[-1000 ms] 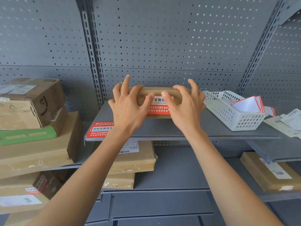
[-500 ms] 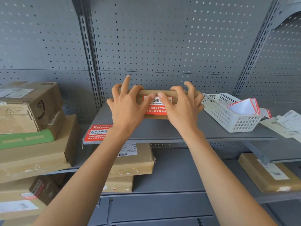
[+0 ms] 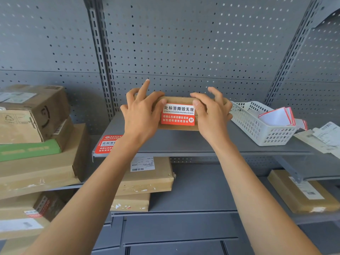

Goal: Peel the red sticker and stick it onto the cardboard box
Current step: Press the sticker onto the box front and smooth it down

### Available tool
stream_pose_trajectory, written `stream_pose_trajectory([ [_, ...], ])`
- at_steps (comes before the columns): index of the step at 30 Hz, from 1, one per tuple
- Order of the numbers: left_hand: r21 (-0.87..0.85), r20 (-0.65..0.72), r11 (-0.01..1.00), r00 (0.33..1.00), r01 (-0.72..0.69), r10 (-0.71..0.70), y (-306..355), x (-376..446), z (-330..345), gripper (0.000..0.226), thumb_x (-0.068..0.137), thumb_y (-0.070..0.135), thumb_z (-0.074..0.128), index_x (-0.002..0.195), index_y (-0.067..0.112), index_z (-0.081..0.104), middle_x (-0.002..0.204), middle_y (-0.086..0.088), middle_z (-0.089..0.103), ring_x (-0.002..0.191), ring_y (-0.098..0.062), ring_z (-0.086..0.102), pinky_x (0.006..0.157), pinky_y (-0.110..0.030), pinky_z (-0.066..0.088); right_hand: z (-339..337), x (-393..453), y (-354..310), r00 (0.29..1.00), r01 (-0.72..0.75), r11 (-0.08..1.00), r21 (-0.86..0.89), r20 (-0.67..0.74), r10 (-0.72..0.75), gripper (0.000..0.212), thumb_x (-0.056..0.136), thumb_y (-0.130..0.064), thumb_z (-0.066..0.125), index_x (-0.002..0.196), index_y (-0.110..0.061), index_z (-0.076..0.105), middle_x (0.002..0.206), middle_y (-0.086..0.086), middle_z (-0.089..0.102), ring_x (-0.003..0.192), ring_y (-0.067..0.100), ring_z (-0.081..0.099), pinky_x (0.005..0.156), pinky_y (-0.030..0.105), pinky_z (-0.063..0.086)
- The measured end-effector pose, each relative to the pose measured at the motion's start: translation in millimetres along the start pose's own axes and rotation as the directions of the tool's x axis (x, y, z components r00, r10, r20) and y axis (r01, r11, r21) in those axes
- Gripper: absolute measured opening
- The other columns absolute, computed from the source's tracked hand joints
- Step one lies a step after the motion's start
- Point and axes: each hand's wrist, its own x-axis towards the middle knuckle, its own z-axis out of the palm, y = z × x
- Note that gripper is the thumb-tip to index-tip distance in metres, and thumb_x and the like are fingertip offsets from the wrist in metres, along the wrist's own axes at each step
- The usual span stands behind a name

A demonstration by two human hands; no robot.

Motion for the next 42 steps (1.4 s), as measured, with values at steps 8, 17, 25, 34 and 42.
stream_pose_trajectory([
  [8, -0.006, 0.036, 1.0, 0.999, -0.015, 0.015, -1.3, 1.7, -4.1, 0.038, 0.107, 0.044, 0.043, 0.14, 0.036, 0.059, 0.169, 0.001, 0.026, 0.149, -0.03, 0.021, 0.107, -0.059, 0.026, -6.6, -0.1, -1.5, 0.999, -0.007, 1.0, -0.009, 0.035, 0.007, 0.033, 0.105, -0.038, 0.043, 0.132, -0.037, 0.063, 0.161, -0.003, 0.032, 0.143, 0.032, 0.022, 0.11, 0.056, 0.025],
  [17, 0.092, 0.095, 0.991, 0.991, -0.098, 0.089, -6.0, 4.5, -7.4, 0.083, 0.08, 0.073, 0.066, 0.152, 0.039, 0.044, 0.172, 0.002, 0.018, 0.155, -0.037, 0.014, 0.109, -0.063, 0.027, -12.2, -5.0, 0.1, 0.991, 0.077, 0.989, -0.124, 0.12, -0.062, 0.076, 0.08, -0.069, 0.067, 0.145, -0.037, 0.047, 0.17, 0.0, 0.007, 0.145, 0.039, 0.018, 0.109, 0.053, 0.025],
  [25, 0.053, 0.153, 0.989, 0.98, -0.137, 0.127, -10.1, 3.5, -9.4, 0.071, 0.089, 0.053, 0.071, 0.153, 0.041, 0.041, 0.174, 0.003, 0.003, 0.157, -0.04, 0.003, 0.111, -0.065, 0.023, -15.3, 1.9, 9.3, 0.981, 0.11, 0.988, -0.112, 0.174, -0.089, 0.057, 0.092, -0.048, 0.066, 0.145, -0.042, 0.047, 0.168, -0.004, 0.014, 0.146, 0.038, 0.016, 0.113, 0.056, 0.021],
  [34, 0.034, 0.159, 0.981, 0.971, -0.189, 0.181, -14.9, 1.6, -12.2, 0.051, 0.101, 0.047, 0.057, 0.149, 0.051, 0.041, 0.173, 0.003, 0.0, 0.157, -0.043, -0.001, 0.106, -0.064, 0.026, -21.8, -1.1, 18.7, 0.966, 0.207, 0.975, -0.074, 0.173, -0.192, 0.045, 0.108, -0.029, 0.04, 0.152, -0.04, 0.039, 0.17, -0.003, 0.009, 0.146, 0.035, 0.016, 0.113, 0.056, 0.02],
  [42, 0.145, 0.155, 0.967, 0.97, -0.212, 0.189, -9.9, -2.2, -1.9, 0.083, 0.076, 0.079, 0.058, 0.151, 0.05, 0.04, 0.174, -0.002, -0.001, 0.155, -0.046, 0.008, 0.1, -0.065, 0.036, -17.8, -5.8, 16.3, 0.973, 0.139, 0.982, -0.131, 0.2, -0.111, 0.093, 0.076, -0.071, 0.07, 0.155, -0.041, 0.03, 0.17, -0.005, -0.008, 0.15, 0.038, 0.004, 0.116, 0.056, 0.018],
])
